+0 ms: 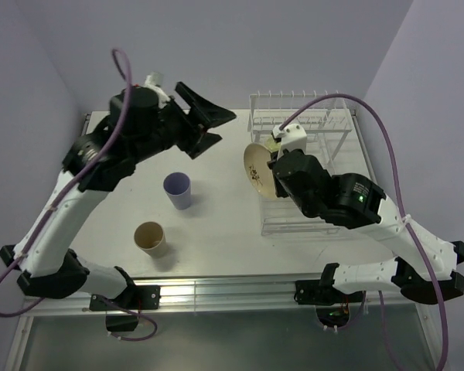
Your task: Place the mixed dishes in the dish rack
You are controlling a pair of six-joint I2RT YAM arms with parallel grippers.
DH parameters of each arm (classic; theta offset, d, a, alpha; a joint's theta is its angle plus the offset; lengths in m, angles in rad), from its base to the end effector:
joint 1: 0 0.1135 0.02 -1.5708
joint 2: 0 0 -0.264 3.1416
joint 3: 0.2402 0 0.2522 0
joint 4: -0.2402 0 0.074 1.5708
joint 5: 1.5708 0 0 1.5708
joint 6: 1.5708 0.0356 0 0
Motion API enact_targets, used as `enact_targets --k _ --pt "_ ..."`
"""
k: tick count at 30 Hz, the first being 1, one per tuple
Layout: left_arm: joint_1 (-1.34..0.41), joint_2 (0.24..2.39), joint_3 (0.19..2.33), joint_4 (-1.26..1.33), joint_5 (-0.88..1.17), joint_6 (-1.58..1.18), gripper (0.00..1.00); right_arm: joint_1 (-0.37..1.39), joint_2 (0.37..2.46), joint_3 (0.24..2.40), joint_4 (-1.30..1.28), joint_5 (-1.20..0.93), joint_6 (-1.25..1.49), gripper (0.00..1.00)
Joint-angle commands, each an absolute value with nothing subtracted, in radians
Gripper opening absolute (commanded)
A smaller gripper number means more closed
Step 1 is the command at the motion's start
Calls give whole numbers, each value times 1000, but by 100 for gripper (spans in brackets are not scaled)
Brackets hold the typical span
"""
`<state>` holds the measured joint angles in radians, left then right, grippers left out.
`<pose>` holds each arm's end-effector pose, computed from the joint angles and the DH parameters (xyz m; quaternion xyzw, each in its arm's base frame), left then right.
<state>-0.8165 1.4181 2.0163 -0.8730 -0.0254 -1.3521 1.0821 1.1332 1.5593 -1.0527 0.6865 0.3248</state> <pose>0.1746 -0.1845 0.5322 -0.2183 0.7668 -0.5288 0.2911 0.1085 0.1560 0.4490 -0.1678 0.8358 0.0484 0.5205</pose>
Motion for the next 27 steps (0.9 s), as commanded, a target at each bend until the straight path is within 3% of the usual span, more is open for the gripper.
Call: enact_targets --k 1,7,13,16,22,27 --pt "-811 1309 2014 -939 -139 -1240 78 1082 1190 1693 -1040 866 328 0" --pt "-811 1191 1817 -934 -163 -1233 75 953 1272 1841 -956 1014 259 0" --pt "-811 1176 1706 -894 -107 -1221 73 711 1308 1885 -744 904 80 0" --pt "-811 1181 1704 -884 -81 -1191 73 663 1322 1867 -698 798 32 0" --pt "-811 1112 1568 -804 -71 -1177 74 631 1316 1718 -456 784 -51 0" --pt "-808 1108 1500 -781 -11 -1163 74 503 1400 1788 -425 672 -66 0"
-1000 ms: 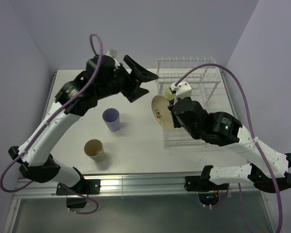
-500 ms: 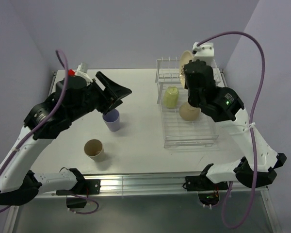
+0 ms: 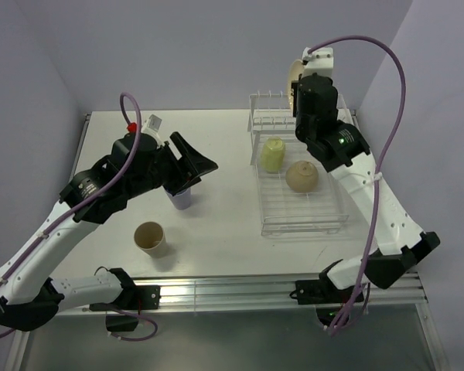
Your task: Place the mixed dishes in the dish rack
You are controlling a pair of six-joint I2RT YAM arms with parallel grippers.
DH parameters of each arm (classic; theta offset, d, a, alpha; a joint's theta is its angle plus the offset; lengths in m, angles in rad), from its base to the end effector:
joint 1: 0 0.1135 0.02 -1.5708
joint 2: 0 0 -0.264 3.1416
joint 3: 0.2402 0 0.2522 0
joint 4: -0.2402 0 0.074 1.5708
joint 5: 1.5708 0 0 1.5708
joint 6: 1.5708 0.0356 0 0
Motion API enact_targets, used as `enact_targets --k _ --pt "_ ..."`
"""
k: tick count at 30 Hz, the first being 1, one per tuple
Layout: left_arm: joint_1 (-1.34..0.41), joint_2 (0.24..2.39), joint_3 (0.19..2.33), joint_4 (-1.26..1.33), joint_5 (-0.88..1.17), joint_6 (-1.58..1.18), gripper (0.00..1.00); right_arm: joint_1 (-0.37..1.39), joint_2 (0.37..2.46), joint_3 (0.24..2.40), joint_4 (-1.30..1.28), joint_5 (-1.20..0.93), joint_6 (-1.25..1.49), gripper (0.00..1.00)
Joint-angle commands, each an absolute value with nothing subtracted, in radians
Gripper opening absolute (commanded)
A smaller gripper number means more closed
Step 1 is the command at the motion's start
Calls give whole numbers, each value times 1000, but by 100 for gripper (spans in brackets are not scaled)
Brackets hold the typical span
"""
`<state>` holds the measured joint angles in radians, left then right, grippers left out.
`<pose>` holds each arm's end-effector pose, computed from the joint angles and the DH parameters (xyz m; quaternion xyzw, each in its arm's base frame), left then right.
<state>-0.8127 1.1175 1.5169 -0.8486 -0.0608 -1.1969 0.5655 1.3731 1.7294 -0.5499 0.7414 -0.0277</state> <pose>0.1428 -0.1477 0.4538 -0.1775 0.8278 -0.4349 0.3068 0.2452 0.1272 0.4947 0.0098 0.7555 -0.1123 0.6453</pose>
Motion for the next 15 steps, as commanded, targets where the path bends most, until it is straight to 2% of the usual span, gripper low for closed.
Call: enact_targets --k 1,12,15 --pt "-807 1109 1499 -779 -8 -1152 74 489 1413 1798 -423 666 -74 0" --pt "-785 1144 1503 -753 41 -1071 74 374 1476 1737 -407 587 -84 0" --pt "-761 1146 1486 -733 84 -1060 71 359 1482 1714 -388 597 -91 0"
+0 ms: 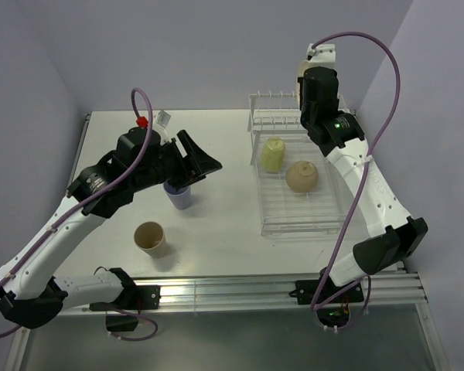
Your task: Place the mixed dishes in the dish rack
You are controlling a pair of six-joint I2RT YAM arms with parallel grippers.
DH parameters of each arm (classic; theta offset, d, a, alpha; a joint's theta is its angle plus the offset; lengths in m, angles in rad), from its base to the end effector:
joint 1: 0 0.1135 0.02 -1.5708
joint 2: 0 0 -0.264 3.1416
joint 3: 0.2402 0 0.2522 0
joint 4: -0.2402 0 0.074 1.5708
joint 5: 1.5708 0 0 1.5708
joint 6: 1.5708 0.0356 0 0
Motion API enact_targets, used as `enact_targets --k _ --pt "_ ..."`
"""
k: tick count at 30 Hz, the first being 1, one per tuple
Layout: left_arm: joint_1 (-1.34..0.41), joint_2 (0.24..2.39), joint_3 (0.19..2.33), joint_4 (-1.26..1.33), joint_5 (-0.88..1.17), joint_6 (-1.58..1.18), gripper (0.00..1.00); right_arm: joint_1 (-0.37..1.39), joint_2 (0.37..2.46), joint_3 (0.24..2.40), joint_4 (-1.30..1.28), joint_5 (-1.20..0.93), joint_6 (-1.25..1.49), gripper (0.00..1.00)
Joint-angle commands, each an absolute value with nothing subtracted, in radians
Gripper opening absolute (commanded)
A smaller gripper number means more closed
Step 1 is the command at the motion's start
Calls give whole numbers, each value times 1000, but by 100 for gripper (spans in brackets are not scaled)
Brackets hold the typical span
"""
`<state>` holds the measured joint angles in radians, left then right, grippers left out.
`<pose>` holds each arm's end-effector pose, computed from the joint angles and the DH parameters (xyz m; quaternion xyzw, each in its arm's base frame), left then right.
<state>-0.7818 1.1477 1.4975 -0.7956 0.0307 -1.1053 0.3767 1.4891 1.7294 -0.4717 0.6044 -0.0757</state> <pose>0.1554 -0.1558 0.4473 -0.1281 0.8361 -0.4394 0.3025 0.3075 0.0999 0.4695 0.0122 0.7708 -0.1418 0.6209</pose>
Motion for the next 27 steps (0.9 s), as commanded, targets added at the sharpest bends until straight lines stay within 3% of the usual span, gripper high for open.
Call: enact_targets --k 1,27 --pt "-749 1149 1485 -724 93 -1055 70 354 1483 1710 -387 594 -84 0" --pt "-580 1196 1448 -713 233 -1019 70 304 1628 1738 -410 555 -26 0"
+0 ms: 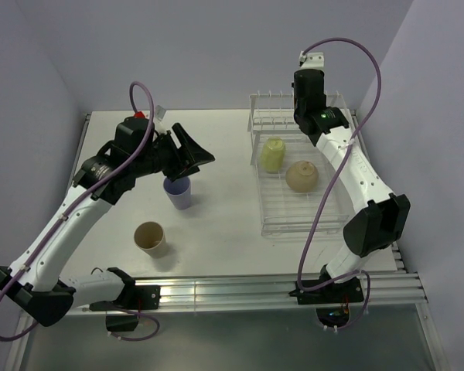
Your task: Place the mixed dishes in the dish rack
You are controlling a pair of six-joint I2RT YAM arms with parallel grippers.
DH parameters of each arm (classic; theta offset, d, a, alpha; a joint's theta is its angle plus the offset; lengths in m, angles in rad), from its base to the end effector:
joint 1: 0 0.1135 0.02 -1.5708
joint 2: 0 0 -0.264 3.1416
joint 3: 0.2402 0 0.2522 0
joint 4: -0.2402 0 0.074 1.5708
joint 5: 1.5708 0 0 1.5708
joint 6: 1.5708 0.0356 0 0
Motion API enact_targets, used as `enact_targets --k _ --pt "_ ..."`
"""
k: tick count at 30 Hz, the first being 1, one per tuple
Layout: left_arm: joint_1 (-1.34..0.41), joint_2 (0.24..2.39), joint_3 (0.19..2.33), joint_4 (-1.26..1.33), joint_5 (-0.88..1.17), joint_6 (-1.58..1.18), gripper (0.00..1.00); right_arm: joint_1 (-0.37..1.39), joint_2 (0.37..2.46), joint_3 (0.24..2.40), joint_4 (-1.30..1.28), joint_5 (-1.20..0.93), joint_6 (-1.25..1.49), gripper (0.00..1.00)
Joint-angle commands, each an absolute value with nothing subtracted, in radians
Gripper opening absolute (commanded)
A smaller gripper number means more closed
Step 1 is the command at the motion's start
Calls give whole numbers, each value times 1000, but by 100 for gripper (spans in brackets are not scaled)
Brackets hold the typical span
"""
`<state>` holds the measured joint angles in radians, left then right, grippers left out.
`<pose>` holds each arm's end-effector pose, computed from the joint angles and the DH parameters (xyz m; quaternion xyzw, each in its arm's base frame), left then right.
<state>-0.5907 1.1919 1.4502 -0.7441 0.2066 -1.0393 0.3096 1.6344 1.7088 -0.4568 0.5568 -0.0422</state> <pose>0.1954 -0.1398 0.4285 -0.1376 0.8424 -0.4343 0.2879 0.3613 0.0958 0.4161 0.0121 0.8113 -0.1539 0.5638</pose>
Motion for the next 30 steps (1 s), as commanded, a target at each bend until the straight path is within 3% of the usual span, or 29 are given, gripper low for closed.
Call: enact_targets --k 1,11,13,14,24,26,30 --pt "-577 1200 1445 -712 236 -1020 70 304 1625 1730 -410 554 -25 1" --pt "-572 1201 1421 -693 250 -1040 70 305 1563 1657 -376 545 -20 23" --pt "-572 1197 1405 -681 255 -1052 70 305 1552 1651 -367 541 -18 39" --pt "-574 1190 1398 -677 259 -1057 70 304 1549 1649 -368 541 -18 42" --pt "-574 1146 1341 -655 244 -1095 70 304 1511 1634 -367 537 -12 50" --pt "-572 1134 1321 -646 242 -1110 70 304 1493 1622 -364 546 -11 62" --pt "-574 1109 1279 -624 236 -1134 70 305 1447 1591 -350 560 -12 69"
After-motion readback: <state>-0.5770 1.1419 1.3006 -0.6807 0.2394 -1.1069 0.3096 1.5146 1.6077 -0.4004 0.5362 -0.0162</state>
